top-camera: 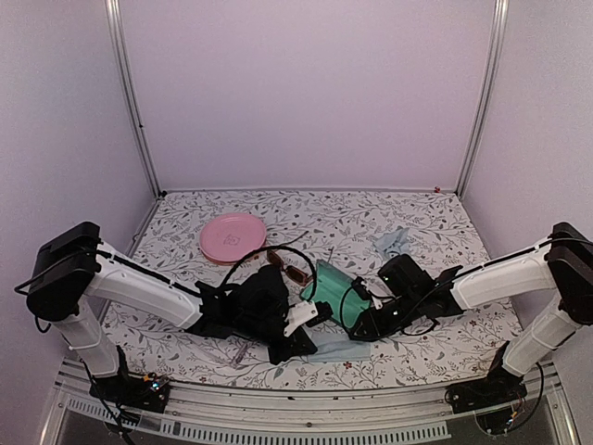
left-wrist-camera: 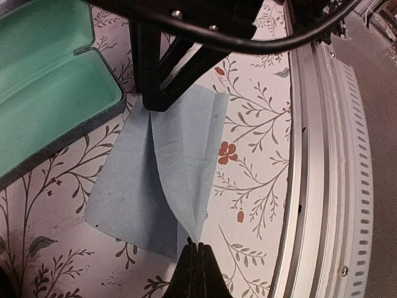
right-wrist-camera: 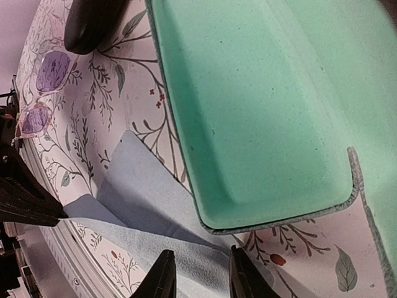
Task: Organize the sunglasses
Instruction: Adjust the glasses cleaning cloth at the center of the board.
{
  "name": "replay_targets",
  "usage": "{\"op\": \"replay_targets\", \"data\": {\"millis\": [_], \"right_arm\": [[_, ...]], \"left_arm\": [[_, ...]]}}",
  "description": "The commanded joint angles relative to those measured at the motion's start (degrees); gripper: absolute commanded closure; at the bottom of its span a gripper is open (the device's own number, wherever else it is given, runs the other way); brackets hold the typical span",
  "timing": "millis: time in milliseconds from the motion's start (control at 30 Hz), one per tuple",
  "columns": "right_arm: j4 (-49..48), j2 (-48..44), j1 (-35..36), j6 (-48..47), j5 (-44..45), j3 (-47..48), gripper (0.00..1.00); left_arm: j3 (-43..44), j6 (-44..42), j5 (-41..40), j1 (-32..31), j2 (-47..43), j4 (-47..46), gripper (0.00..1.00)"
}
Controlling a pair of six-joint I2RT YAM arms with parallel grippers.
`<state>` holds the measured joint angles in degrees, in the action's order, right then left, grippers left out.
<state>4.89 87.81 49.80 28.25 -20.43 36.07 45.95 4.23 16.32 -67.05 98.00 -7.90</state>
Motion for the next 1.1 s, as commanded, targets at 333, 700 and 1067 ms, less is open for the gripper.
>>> {"op": "replay_targets", "data": {"millis": [333, 700, 1067], "right_arm": [[5.62, 1.31, 2.68, -0.52, 4.77, 0.2, 0.69], [6.07, 0.24, 5.17, -1.68, 7.16, -0.19, 0.69], [5.64, 0.31, 5.84, -1.04, 8.47, 0.61, 0.8]], "left_arm": [[-0.78, -0.7, 0.48, -0.85, 0.01, -1.33, 1.0], [-0.74, -0.54, 0.24, -0.88, 0.2, -1.41, 1.0], [-0.87, -0.27, -0.13, -0.87, 0.09, -1.33, 1.0]]}}
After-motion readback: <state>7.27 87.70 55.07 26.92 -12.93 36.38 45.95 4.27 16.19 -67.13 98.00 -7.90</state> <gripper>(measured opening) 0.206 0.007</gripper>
